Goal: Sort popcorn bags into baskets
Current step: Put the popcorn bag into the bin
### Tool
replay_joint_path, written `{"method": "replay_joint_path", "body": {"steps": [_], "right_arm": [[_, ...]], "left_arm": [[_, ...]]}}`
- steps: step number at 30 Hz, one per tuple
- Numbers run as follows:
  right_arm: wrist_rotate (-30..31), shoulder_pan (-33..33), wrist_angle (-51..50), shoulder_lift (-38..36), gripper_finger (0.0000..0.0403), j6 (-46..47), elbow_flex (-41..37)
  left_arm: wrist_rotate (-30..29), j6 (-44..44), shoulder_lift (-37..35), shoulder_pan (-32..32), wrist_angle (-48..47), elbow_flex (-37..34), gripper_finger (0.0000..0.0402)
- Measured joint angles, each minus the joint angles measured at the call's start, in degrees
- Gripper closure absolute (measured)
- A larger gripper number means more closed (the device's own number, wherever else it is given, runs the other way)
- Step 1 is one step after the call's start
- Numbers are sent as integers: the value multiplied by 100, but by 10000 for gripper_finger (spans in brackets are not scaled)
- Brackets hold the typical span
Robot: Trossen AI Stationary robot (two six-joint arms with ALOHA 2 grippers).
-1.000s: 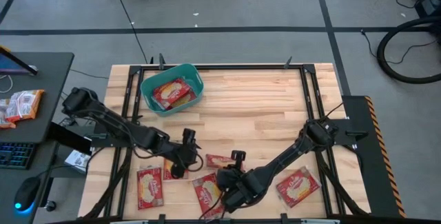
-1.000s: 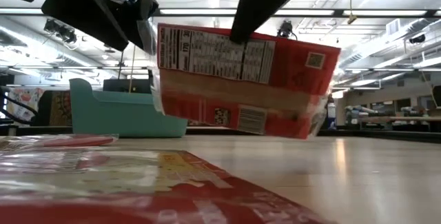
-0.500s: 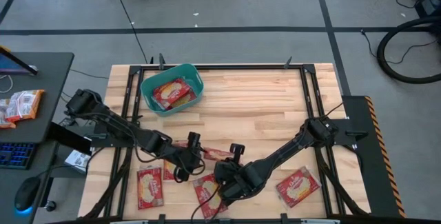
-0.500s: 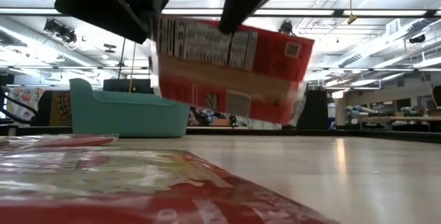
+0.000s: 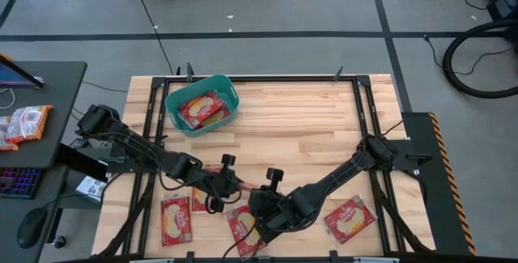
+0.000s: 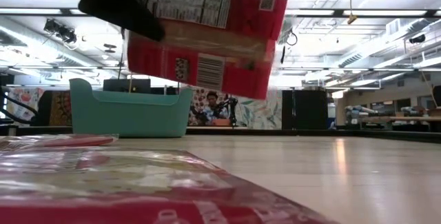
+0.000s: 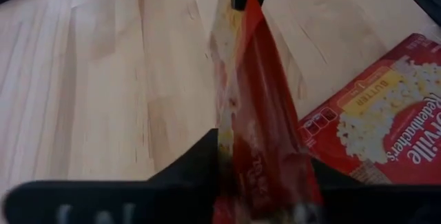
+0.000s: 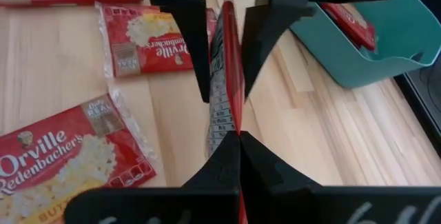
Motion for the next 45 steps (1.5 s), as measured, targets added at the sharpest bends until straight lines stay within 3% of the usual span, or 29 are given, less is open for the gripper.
{"method": "replay_joint_path", "body": {"steps": [5,12,16,19,23,30,45], "right_arm": [[3,0,67,-2,392,-181,0],[-88,-2,45,-54,340,-322,0],[-54,40,-183,-236,306,-286,0],[345,102,-689,-409,289,66,0],[768,204,-1194,-537,283,501,0],[848,264,-1307,-533,284,744,-20],[982,313,-1325,-525,284,757,-26]], "left_arm": [[3,4,-2,0,-15,0,370],[-80,48,-60,2,-127,0,375],[-630,57,-345,-31,-600,0,369],[-1147,-12,-704,-69,-1069,0,367],[-1738,-121,-1225,-76,-1701,0,367],[-2591,2,-1889,-68,-2363,0,367],[-2796,1507,-3389,701,-766,-1691,366]]}}
